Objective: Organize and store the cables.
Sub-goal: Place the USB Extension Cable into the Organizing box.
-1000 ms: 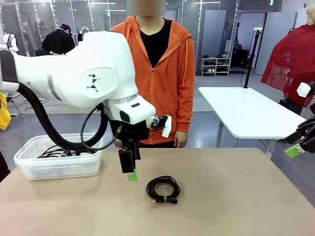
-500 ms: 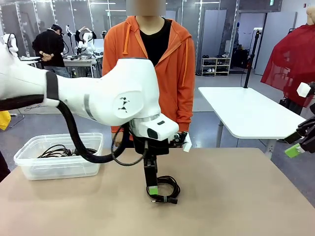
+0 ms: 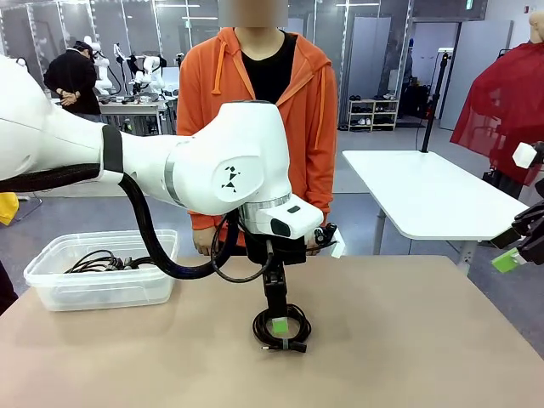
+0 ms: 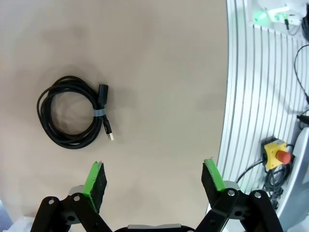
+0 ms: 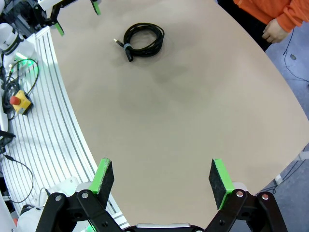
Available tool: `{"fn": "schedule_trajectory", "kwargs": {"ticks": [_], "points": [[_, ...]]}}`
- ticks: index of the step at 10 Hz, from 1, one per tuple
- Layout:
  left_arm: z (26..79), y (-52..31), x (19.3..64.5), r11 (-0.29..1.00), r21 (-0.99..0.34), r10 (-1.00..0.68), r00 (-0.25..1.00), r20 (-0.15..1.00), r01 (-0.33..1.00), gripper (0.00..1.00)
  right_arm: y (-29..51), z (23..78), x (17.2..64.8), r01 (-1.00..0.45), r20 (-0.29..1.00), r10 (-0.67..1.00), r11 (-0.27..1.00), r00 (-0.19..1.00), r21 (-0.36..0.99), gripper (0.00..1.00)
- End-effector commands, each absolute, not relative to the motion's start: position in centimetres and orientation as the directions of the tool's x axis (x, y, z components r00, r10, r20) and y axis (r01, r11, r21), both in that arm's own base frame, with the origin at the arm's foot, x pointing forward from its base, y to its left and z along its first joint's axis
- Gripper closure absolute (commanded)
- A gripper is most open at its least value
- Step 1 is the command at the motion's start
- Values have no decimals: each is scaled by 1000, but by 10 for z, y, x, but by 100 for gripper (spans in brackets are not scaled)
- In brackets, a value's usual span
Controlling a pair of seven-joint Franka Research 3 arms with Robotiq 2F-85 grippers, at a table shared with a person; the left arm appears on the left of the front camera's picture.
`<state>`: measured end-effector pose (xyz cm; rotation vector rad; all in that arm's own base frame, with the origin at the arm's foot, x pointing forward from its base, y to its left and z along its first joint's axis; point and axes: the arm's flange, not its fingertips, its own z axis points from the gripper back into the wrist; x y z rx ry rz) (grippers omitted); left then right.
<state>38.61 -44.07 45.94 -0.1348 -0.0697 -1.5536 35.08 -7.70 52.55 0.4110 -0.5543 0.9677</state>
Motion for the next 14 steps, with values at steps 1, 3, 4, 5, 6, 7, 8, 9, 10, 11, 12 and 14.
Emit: {"fn": "schedule_trajectory", "kwargs": {"ticks": [1,3,4,5,6,7,8,9,10,11,12,14], "points": [[454,-440,384,13,-47,-992,19,124,999,0,-78,526,350,-858,599,665,509,446,75,0],[454,-440,384,13,-47,-992,19,124,999,0,-78,526,350,-858,599,665,509,446,75,0],[454,-440,384,13,-47,-992,19,124,999,0,-78,526,350,-858,599,665,509,446,75,0],[454,-440,384,13,-47,-992,19,124,999,0,-78,526,350,-858,599,665,509,446,75,0],[455,-441,386,12,-49,-992,18,126,999,0,-78,526,350,-858,599,665,509,446,75,0],[451,-446,395,-8,-48,-991,-2,135,999,0,-78,526,350,-858,599,665,509,446,75,0],[446,-449,404,-24,-37,-990,-18,141,999,0,-78,526,350,-858,599,665,509,446,75,0],[439,-451,412,-33,-51,-988,-25,150,998,0,-78,526,350,-858,599,665,509,446,75,0],[433,-453,417,-30,-59,-990,-21,136,998,0,-78,526,350,-858,599,665,509,446,75,0],[430,-455,420,-31,-56,-991,-23,130,998,0,-78,526,350,-858,599,665,509,446,75,0],[427,-457,423,-32,-52,-994,-26,109,998,0,-78,526,350,-858,599,665,509,446,75,0],[418,-462,428,-33,-37,-992,-29,120,999,0,-78,526,350,-858,599,665,509,446,75,0]]}}
